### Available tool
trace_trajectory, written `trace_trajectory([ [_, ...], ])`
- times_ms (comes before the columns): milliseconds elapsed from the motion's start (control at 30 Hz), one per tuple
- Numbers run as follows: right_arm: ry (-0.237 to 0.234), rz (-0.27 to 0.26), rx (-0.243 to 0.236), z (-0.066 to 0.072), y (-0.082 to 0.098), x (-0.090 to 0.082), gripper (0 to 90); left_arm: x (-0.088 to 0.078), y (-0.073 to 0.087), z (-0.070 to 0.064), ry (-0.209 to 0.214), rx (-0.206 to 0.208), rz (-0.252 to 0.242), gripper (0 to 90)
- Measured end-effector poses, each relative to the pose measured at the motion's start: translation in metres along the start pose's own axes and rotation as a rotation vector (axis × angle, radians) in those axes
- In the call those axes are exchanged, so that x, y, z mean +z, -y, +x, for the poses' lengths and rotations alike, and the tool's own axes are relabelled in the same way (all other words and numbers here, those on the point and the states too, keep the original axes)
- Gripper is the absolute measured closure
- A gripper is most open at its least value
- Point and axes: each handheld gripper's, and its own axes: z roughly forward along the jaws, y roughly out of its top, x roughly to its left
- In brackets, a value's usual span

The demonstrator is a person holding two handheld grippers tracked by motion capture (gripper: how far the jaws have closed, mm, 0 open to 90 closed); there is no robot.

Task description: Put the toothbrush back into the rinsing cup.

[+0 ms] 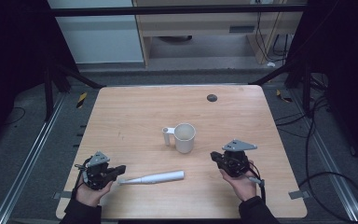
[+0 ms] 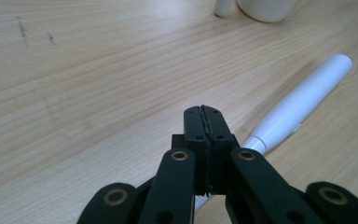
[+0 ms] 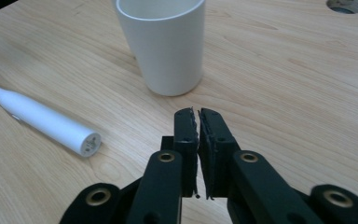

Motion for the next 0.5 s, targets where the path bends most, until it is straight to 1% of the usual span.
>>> trace_trajectory([
  [67,-0.007,0.001,0.001,0.002,-0.001,0.002,88.9,0.001,0.001,-0.003,0.008,0.007,0.007,89.9],
  [100,-0.02,0.002,-0.001,0.008,-0.003,0.005,89.9,0.001,0.001,-0.004,0.011,0.011,0.015,89.9],
  [267,-0.042,0.001,-0.01,0.015,-0.007,0.012,90.0,0.003,0.004,-0.008,0.025,0.017,0.031,89.9],
  [300,-0.05,0.004,-0.014,0.02,-0.008,0.017,90.0,0.003,0.005,-0.009,0.027,0.022,0.041,89.9],
  [400,-0.062,0.007,-0.019,0.026,-0.01,0.023,90.0,0.004,0.005,-0.01,0.033,0.025,0.049,89.9],
  [433,-0.062,0.007,-0.019,0.026,-0.01,0.023,90.0,0.004,0.006,-0.011,0.034,0.026,0.054,89.9],
  [500,-0.076,0.015,-0.029,0.033,-0.012,0.031,90.0,0.005,0.008,-0.012,0.039,0.031,0.064,89.9],
])
